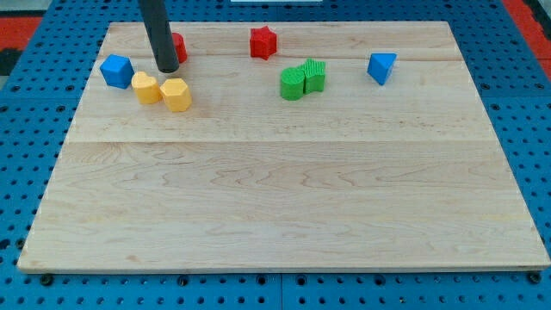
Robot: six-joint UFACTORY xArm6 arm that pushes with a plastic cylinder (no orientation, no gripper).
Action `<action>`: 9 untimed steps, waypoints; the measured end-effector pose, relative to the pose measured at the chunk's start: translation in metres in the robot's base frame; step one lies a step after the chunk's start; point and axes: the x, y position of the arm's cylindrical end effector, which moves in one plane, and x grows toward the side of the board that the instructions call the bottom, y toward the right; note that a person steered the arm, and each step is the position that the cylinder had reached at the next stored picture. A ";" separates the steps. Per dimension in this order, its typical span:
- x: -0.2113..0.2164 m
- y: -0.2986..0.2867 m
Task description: Push the blue cube into the blue triangle
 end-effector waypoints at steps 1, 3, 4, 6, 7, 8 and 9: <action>-0.009 -0.045; -0.004 -0.086; 0.030 -0.095; 0.050 -0.092; 0.034 -0.107; 0.023 -0.128; 0.064 -0.129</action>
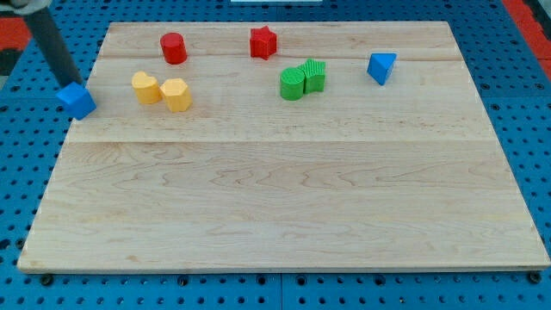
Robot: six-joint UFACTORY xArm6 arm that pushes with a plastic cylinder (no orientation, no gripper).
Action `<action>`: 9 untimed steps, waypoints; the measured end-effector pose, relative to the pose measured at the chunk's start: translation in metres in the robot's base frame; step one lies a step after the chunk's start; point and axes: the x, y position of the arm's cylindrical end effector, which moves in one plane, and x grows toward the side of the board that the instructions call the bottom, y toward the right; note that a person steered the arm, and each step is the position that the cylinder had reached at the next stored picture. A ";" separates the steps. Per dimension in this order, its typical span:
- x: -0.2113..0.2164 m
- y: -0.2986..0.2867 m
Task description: Push the blue cube into the blue triangle
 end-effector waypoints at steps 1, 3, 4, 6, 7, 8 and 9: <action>0.039 0.050; 0.081 0.028; 0.113 0.069; 0.103 0.106; 0.097 0.078; 0.080 0.088; 0.078 0.161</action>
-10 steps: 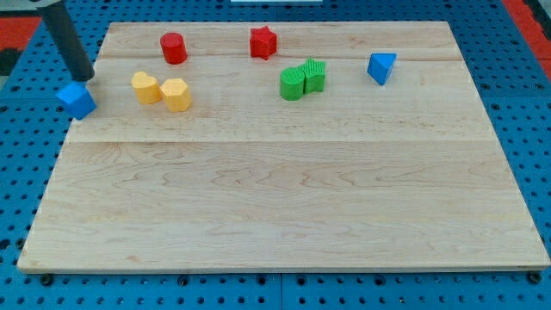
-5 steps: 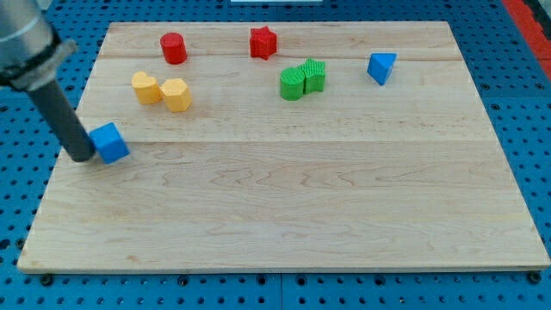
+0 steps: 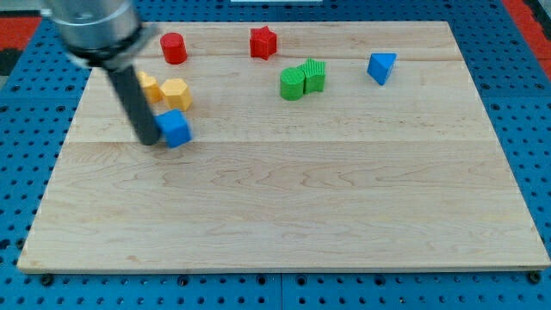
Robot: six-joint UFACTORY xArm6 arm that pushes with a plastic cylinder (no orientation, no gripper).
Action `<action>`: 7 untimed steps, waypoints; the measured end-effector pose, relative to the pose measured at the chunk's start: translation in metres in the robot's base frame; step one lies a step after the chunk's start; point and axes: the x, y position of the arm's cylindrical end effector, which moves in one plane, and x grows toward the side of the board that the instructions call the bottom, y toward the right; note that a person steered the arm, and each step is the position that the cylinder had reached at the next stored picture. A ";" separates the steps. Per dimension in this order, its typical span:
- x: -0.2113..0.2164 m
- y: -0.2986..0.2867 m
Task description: Push the blue cube into the blue triangle
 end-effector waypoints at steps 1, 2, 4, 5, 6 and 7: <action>-0.006 0.047; -0.005 0.012; -0.033 0.047; -0.033 0.117; -0.034 0.189; -0.018 0.220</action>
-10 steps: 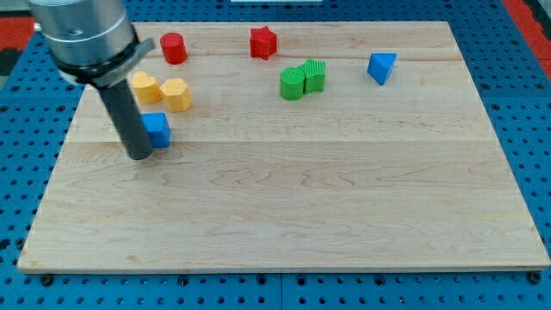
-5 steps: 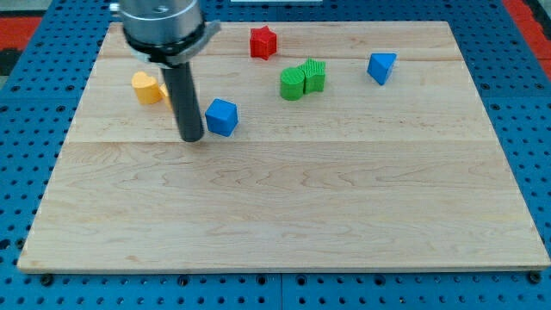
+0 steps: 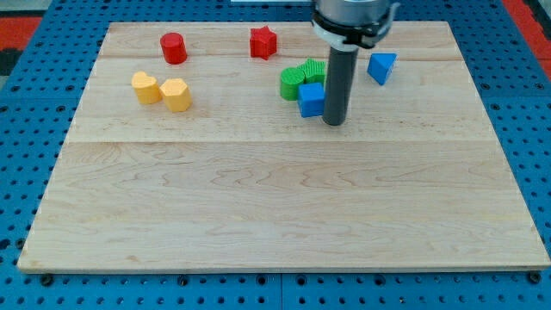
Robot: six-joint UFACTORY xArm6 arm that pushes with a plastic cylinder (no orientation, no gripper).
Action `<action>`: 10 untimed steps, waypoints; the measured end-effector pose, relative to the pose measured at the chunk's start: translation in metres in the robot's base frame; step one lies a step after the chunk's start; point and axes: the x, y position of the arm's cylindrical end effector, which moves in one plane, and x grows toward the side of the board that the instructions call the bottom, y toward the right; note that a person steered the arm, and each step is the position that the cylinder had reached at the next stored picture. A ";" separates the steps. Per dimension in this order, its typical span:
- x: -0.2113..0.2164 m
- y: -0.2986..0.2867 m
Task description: Push the blue cube into the blue triangle
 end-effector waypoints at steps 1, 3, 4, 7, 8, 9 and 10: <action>0.025 -0.040; -0.015 -0.059; -0.019 -0.069; -0.056 0.017; -0.063 0.055; -0.075 0.084; -0.077 0.099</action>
